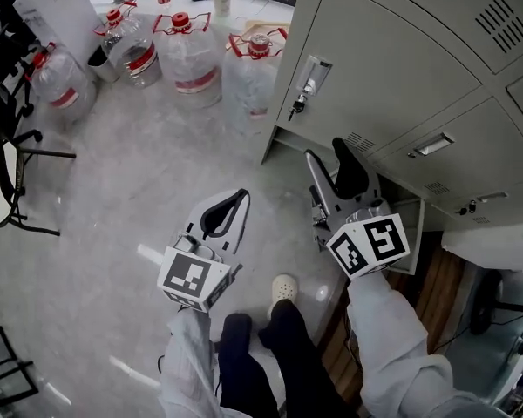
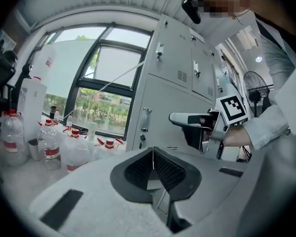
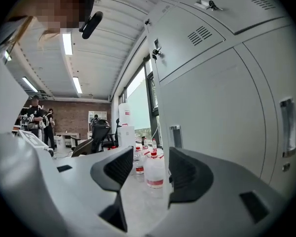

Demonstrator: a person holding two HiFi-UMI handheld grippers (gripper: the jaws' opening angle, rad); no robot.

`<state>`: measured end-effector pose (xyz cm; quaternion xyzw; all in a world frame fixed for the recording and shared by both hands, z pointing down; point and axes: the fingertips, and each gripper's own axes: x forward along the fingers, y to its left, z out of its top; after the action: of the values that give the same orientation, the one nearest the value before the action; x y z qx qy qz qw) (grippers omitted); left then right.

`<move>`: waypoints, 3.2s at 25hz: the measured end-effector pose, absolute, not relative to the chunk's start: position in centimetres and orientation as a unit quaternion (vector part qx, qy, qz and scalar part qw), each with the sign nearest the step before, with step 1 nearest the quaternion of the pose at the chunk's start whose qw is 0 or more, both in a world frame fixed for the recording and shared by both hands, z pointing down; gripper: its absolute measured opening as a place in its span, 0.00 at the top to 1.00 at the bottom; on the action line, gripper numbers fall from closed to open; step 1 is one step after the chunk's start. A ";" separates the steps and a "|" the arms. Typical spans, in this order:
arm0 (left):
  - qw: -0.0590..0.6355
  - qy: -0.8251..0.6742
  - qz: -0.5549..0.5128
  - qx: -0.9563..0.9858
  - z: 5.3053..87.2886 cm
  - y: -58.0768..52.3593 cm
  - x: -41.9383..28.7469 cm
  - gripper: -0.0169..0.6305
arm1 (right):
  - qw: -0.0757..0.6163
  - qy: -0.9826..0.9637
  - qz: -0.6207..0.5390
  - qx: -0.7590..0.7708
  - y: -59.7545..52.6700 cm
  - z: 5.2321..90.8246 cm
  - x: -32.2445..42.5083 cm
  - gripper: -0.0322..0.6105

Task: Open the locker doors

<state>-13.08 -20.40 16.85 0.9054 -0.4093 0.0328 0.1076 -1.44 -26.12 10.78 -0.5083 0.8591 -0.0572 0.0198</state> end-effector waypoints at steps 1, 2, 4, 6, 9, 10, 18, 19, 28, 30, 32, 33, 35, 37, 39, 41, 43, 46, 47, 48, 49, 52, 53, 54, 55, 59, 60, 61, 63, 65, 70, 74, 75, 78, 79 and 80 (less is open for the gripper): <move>0.111 -0.417 0.029 0.902 16.6 -20.7 -13.2 0.96 | 0.020 0.859 -0.059 -0.509 -26.7 10.6 -1.6 0.62; 0.115 -0.423 0.027 0.899 16.4 -20.9 -13.3 0.96 | 0.020 0.858 -0.062 -0.509 -27.2 10.6 -1.6 0.62; 0.118 -0.431 0.029 0.894 16.1 -21.4 -13.3 0.96 | 0.016 0.855 -0.066 -0.514 -28.5 10.7 -1.6 0.62; 0.120 -0.437 0.030 0.891 15.7 -22.0 -13.1 0.96 | 0.013 0.850 -0.073 -0.521 -29.8 11.1 -1.5 0.62; 0.126 -0.449 0.032 0.884 15.4 -23.3 -13.2 0.96 | 0.009 0.845 -0.080 -0.529 -31.9 11.8 -1.4 0.62; 0.125 -0.453 0.032 0.882 15.4 -23.7 -13.2 0.96 | 0.007 0.843 -0.080 -0.532 -32.4 12.1 -1.4 0.62; 0.145 -0.475 0.010 0.868 15.1 -26.7 -13.8 0.96 | -0.009 0.804 -0.081 -0.590 -36.7 13.3 -1.1 0.62; 0.147 -0.476 0.010 0.867 15.2 -27.0 -13.9 0.96 | -0.011 0.799 -0.082 -0.595 -37.1 13.5 -1.1 0.62; 0.164 -0.498 0.004 0.851 16.7 -29.0 -15.4 0.96 | -0.020 0.801 -0.091 -0.591 -39.9 13.9 -2.8 0.62; 0.163 -0.502 0.005 0.849 16.7 -29.3 -15.5 0.96 | -0.029 0.804 -0.083 -0.589 -40.4 13.8 -3.3 0.62; 0.165 -0.503 0.002 0.849 16.6 -29.4 -15.5 0.96 | -0.035 0.799 -0.082 -0.595 -40.7 13.7 -3.3 0.62; 0.166 -0.503 0.002 0.848 16.7 -29.4 -15.5 0.96 | -0.037 0.795 -0.083 -0.599 -40.9 13.7 -3.3 0.62; 0.167 -0.504 0.006 0.847 16.9 -29.3 -15.6 0.96 | -0.037 0.790 -0.085 -0.606 -41.0 13.8 -3.3 0.62; 0.167 -0.505 0.007 0.847 16.9 -29.2 -15.8 0.96 | -0.037 0.787 -0.086 -0.609 -41.0 13.9 -3.3 0.62; 0.169 -0.503 0.004 0.848 16.7 -28.9 -16.0 0.96 | -0.043 0.787 -0.091 -0.609 -40.9 14.0 -3.4 0.62; 0.168 -0.501 0.003 0.849 16.5 -28.8 -16.2 0.96 | -0.049 0.785 -0.099 -0.610 -40.8 14.1 -3.5 0.62; 0.168 -0.498 0.006 0.851 16.5 -28.7 -16.4 0.96 | -0.053 0.778 -0.103 -0.618 -40.5 14.1 -3.6 0.62; 0.173 -0.490 0.001 0.854 16.2 -28.2 -17.0 0.96 | -0.060 0.768 -0.101 -0.630 -39.6 14.1 -3.9 0.62; 0.174 -0.487 0.000 0.856 16.2 -28.1 -17.4 0.96 | -0.063 0.765 -0.102 -0.633 -39.2 14.1 -4.1 0.62; 0.175 -0.484 0.000 0.857 16.1 -28.0 -17.7 0.96 | -0.066 0.761 -0.104 -0.636 -38.8 14.1 -4.2 0.63; 0.176 -0.481 0.001 0.859 16.1 -28.0 -18.1 0.96 | -0.069 0.757 -0.106 -0.640 -38.4 14.1 -4.3 0.64; 0.177 -0.467 0.010 0.867 15.8 -27.4 -18.9 0.96 | -0.076 0.742 -0.108 -0.657 -36.9 14.2 -4.3 0.68; 0.177 -0.460 0.012 0.870 15.7 -27.1 -19.1 0.96 | -0.080 0.736 -0.107 -0.664 -36.4 14.2 -4.2 0.69; 0.178 -0.452 0.014 0.874 15.7 -26.8 -19.2 0.96 | -0.084 0.729 -0.107 -0.671 -35.9 14.3 -4.2 0.70; 0.178 -0.445 0.018 0.877 15.7 -26.5 -19.4 0.96 | -0.087 0.722 -0.108 -0.678 -35.4 14.3 -4.1 0.72; 0.174 -0.424 0.032 0.888 15.7 -25.4 -20.3 0.96 | -0.090 0.699 -0.108 -0.702 -33.8 14.3 -3.9 0.75; 0.175 -0.420 0.031 0.890 15.7 -25.1 -20.5 0.96 | -0.090 0.694 -0.105 -0.706 -33.5 14.3 -3.9 0.77; 0.177 -0.416 0.029 0.891 15.8 -24.9 -20.7 0.96 | -0.091 0.692 -0.104 -0.709 -33.1 14.3 -3.8 0.78; 0.179 -0.408 0.030 0.895 15.9 -24.4 -21.0 0.96 | -0.093 0.689 -0.101 -0.711 -32.3 14.3 -3.8 0.78; 0.181 -0.398 0.032 0.899 16.0 -23.9 -21.3 0.96 | -0.095 0.689 -0.098 -0.712 -31.3 14.3 -3.9 0.78; 0.190 -0.368 0.024 0.910 15.7 -22.7 -21.2 0.96 | -0.098 0.700 -0.089 -0.701 -29.1 14.3 -4.2 0.78; 0.197 -0.347 0.029 0.916 16.3 -21.4 -20.6 0.96 | -0.102 0.715 -0.084 -0.686 -27.3 14.4 -4.2 0.78; 0.199 -0.342 0.030 0.918 16.4 -21.2 -20.4 0.96 | -0.102 0.719 -0.083 -0.682 -26.8 14.4 -4.1 0.78; 0.206 -0.328 0.032 0.922 16.7 -20.9 -19.3 0.96 | -0.097 0.736 -0.078 -0.666 -25.4 14.4 -3.8 0.77; 0.208 -0.323 0.032 0.923 16.8 -20.7 -18.9 0.96 | -0.096 0.743 -0.075 -0.658 -24.9 14.4 -3.7 0.78; 0.210 -0.319 0.032 0.924 16.9 -20.5 -18.4 0.96 | -0.096 0.751 -0.071 -0.649 -24.4 14.4 -3.5 0.77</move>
<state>-18.42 -20.55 16.88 0.9239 -0.3186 0.0317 0.2098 -3.55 -24.35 14.36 -0.6490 0.7513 -0.0710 -0.0963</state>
